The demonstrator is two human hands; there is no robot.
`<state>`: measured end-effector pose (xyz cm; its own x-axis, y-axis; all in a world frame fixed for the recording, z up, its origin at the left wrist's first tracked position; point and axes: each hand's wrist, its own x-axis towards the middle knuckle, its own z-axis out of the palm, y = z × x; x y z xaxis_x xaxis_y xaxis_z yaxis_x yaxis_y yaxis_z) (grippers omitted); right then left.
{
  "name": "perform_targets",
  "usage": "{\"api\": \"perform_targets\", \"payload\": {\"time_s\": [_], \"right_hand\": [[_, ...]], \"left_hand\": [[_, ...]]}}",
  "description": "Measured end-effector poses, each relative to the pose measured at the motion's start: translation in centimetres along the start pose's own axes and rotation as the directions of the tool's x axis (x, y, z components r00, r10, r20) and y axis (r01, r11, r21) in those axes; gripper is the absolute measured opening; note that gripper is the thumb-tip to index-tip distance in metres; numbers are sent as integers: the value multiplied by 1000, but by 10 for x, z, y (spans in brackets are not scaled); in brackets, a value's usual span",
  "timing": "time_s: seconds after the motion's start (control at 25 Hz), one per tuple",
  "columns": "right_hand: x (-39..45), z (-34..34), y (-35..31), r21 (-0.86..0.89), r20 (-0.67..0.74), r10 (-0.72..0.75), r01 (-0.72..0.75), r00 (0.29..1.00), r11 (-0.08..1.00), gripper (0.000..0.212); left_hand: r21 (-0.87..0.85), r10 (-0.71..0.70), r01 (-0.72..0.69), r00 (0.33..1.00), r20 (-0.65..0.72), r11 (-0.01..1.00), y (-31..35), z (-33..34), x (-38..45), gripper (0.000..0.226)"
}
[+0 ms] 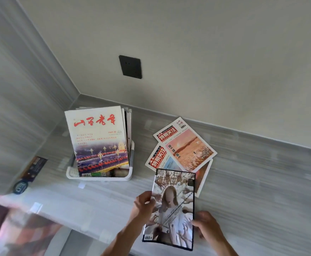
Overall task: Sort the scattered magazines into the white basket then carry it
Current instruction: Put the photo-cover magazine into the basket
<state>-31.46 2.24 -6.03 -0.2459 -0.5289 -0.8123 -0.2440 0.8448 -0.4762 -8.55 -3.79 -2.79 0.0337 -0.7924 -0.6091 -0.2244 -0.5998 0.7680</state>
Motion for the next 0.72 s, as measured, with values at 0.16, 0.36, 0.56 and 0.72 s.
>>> {"api": "perform_targets", "payload": {"time_s": [0.16, 0.36, 0.56, 0.72], "right_hand": [[-20, 30, -69, 38, 40, -145, 143, 989, 989, 26], [-61, 76, -186, 178, 17, -507, 496, 862, 850, 11], [-77, 146, -282, 328, -2, -625, 591, 780, 737, 11], [-61, 189, -300, 259, -8, -530, 513, 848, 818, 13]], "left_hand": [[-31, 280, -279, 957, 72, 960, 28, -70, -8, 29], [-238, 435, -429, 900, -31, 871, 83, -179, -6, 17], [-319, 413, -464, 885, -216, 827, 117, -266, 34, 26], [-236, 320, -383, 910, -265, 893, 102, -289, 62, 30]]}}
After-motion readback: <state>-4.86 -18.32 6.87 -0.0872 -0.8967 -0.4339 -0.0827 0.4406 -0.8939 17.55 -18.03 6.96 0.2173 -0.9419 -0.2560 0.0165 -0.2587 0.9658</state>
